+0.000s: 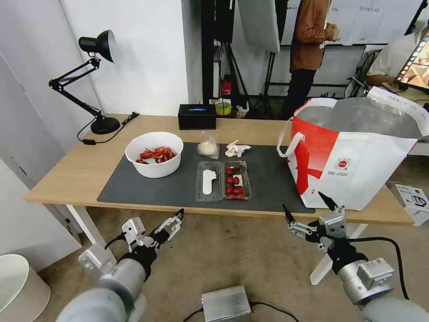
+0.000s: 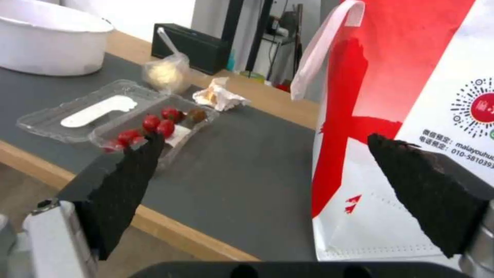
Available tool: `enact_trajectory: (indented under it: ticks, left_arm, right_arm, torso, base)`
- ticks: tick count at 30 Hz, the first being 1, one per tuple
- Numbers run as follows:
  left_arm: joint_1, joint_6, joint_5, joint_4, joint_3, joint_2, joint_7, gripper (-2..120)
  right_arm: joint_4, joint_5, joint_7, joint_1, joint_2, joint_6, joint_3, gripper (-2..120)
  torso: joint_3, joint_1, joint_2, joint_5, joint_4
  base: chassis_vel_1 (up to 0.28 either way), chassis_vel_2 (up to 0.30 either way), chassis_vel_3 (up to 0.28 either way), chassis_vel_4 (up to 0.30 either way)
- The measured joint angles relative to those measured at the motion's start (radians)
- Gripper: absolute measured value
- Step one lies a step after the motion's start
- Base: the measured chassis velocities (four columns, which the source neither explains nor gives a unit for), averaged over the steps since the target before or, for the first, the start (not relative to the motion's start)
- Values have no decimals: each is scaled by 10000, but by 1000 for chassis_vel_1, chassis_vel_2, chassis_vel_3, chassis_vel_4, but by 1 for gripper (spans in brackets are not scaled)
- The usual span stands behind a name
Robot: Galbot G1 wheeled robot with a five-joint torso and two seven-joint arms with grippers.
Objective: Pick up the trash from the table and place it into the takeout bag.
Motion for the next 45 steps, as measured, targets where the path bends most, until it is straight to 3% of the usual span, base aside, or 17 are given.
enact_trajectory:
  ticks: [7, 10, 14, 29, 37, 45]
  left_arm:
    - [-687, 10, -868, 141, 112, 44, -235, 100]
    - [-1264, 222, -1237, 481, 300, 98, -735, 100]
    - [-1754, 299, -1519, 729, 519, 149, -935, 100]
    - [-3616, 537, -2465, 1684, 1623, 218, -1212, 100]
    - [-4812, 544, -2756, 2552, 2757, -297, -1700, 100]
    - [-5464, 431, -2661, 3215, 3346, -637, -1930, 100]
  right_arm:
    - [-5, -1, 12, 3, 11, 0, 6, 100]
    - [-5, -9, 34, -17, 40, -17, 37, 100]
    - [0, -24, 42, -51, 107, -52, 69, 100]
    - [-62, -93, 42, -60, 452, -103, 87, 100]
    - [-151, -317, 48, -234, 740, -127, 89, 100]
    - [-164, -426, 54, -368, 934, -126, 132, 100]
  torso:
    - [0, 0, 0, -1, 0]
    - [0, 0, 0, -1, 0]
    - [0, 0, 1, -1, 0]
    - [0, 0, 1, 0, 1]
    - [0, 0, 1, 1, 0]
    - [-1, 0, 1, 0, -1]
  base:
    - [0, 0, 0, 0]
    - [0, 0, 0, 0]
    - [0, 0, 0, 0]
    - [0, 0, 0, 0]
    - [0, 0, 0, 0]
    - [0, 0, 0, 0]
